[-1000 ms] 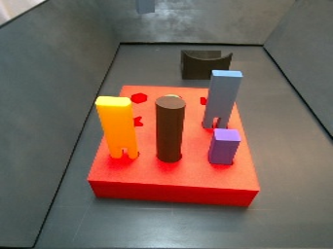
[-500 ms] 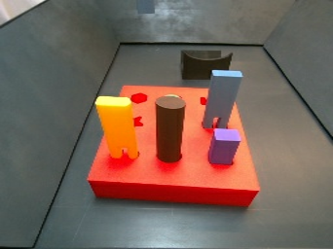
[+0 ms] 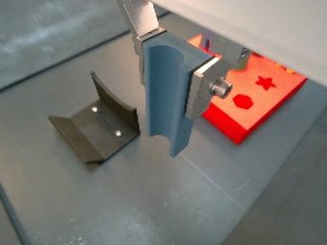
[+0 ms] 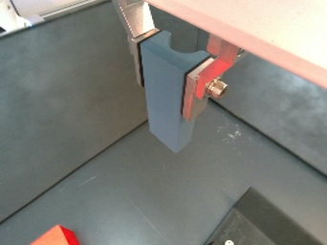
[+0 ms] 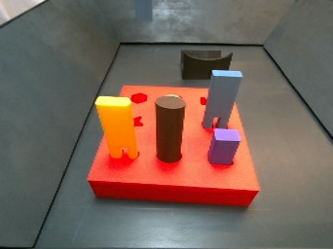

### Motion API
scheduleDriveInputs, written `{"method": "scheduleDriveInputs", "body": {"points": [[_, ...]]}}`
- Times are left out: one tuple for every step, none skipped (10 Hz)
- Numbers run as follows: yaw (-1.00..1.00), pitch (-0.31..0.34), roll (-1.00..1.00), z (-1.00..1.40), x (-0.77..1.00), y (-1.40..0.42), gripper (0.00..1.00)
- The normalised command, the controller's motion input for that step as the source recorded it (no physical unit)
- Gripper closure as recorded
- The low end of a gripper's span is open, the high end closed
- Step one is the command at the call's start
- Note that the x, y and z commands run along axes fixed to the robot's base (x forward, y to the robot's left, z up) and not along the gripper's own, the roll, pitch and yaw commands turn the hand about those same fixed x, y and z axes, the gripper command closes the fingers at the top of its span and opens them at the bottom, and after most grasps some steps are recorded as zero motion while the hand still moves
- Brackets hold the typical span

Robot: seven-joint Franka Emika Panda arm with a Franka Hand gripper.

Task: Pick up the arch object. Move up. Rotate the arch object. Move to above the board. Insert the arch object.
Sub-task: Rotate the arch object.

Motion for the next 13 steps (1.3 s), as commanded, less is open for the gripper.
{"method": "scheduleDriveInputs", "body": {"points": [[-0.08,0.013,0.0,-1.0,0.02,0.0,1.0],[-0.07,-0.027,0.0,-1.0,0.01,0.01,1.0],[-0.06,-0.035,0.0,-1.0,0.02,0.01,1.0],[-0.06,-0.033,0.0,-1.0,0.02,0.01,1.0],[-0.05,-0.029,0.01,-1.0,0.02,0.01,1.0],[-0.04,-0.026,0.01,-1.0,0.02,0.01,1.0],[-0.04,-0.03,0.01,-1.0,0.03,0.02,1.0],[-0.04,-0.034,0.01,-1.0,0.03,0.02,1.0],[-0.03,-0.034,0.02,-1.0,0.03,0.03,1.0],[-0.03,-0.034,0.02,-0.81,0.03,0.02,1.0],[-0.03,-0.035,0.03,-0.67,0.03,0.02,1.0],[-0.03,-0.03,0.03,-0.53,0.02,0.02,1.0],[-0.03,-0.026,0.04,-0.39,0.03,0.02,1.0]]}}
